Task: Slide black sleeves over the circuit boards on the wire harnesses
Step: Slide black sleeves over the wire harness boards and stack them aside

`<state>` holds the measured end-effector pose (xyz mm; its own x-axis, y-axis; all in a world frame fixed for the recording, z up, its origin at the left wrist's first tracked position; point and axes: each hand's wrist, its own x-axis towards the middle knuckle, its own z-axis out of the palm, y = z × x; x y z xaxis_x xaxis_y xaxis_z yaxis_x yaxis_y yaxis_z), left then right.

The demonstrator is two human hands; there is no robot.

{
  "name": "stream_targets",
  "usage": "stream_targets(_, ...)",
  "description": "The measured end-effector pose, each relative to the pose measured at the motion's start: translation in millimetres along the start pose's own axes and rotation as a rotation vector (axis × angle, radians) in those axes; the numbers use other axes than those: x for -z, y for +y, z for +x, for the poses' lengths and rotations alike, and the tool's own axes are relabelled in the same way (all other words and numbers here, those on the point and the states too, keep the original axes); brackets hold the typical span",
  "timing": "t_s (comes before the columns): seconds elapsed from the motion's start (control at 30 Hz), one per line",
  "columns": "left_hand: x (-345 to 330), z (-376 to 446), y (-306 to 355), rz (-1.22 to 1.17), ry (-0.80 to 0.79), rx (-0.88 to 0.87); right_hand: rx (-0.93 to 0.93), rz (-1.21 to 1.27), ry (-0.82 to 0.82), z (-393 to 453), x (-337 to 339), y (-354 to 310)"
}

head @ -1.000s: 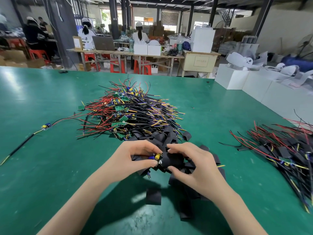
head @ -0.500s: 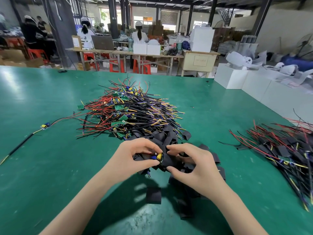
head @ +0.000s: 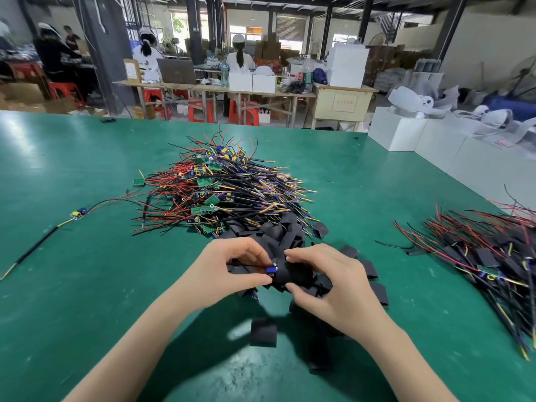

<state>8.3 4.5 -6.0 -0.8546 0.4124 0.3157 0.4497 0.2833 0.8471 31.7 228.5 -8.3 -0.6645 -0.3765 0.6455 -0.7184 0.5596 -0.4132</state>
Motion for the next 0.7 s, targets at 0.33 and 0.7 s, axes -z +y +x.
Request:
stream_targets(0.33, -5.8, -0.4, -3.5, 0.005, 0.049, -0.042, 0.030, 0.013, -0.003, 0.4, -1.5, -2.9)
stream_targets(0.7, 3.9, 2.6, -5.7, 0.181, 0.326, -0.103, -0.248, -0.075, 0.347, 4.9, 58.3, 21.0)
